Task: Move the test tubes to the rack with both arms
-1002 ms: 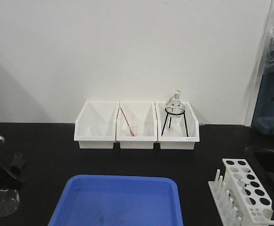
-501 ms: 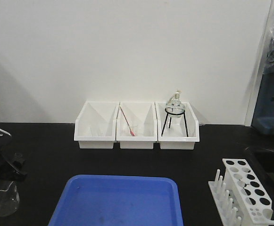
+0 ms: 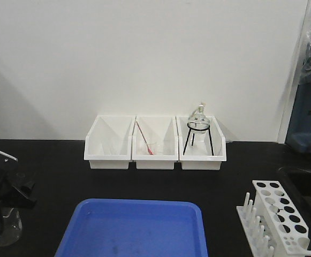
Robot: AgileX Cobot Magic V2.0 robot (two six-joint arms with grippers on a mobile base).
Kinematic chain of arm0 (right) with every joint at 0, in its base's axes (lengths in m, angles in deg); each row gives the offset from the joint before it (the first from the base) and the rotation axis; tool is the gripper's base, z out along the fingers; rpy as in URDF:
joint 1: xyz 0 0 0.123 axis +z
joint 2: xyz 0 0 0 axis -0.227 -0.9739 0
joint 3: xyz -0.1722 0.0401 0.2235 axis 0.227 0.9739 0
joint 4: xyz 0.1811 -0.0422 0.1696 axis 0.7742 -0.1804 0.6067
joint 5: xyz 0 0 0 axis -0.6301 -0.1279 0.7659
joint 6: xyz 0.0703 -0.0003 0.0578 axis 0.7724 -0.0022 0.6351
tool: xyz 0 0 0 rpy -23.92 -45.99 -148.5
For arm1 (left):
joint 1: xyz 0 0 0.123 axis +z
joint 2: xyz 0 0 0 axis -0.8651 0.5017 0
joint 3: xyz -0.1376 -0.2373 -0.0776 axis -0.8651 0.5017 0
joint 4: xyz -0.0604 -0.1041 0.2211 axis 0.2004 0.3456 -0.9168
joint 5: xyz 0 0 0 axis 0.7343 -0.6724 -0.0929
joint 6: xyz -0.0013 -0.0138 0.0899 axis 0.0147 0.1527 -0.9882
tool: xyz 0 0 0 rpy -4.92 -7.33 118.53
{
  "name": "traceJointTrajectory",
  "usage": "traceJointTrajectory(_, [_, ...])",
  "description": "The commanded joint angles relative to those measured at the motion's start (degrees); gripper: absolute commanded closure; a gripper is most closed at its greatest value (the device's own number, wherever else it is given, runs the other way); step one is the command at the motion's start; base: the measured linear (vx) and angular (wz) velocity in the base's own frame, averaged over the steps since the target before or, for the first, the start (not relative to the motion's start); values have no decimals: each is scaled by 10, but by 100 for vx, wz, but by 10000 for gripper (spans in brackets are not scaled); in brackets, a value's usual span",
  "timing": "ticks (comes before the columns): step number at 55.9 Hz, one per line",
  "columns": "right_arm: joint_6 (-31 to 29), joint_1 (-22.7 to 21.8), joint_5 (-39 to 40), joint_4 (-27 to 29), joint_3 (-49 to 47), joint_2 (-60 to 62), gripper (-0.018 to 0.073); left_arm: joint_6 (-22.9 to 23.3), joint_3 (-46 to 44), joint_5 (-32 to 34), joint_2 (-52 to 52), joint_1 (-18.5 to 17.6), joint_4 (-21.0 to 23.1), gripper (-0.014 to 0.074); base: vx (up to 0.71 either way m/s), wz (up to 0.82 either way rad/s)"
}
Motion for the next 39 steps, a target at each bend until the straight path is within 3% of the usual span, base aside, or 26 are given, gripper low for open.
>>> traceJointTrajectory(1, [-2,0,45,-2,-21,3,-33,26,-19,48,-23,-3,6,13,0,0])
traceJointTrajectory(8, [-2,0,45,-2,-21,3,-33,38,-19,52,-23,-3,6,81,0,0])
traceJointTrajectory(30, [-2,0,45,-2,-21,3,-33,105,-19,46,-44,-3,7,583,0,0])
traceJointTrajectory(39, [-2,0,45,-2,-21,3,-33,114,-19,24,-94,-3,7,605,0,0])
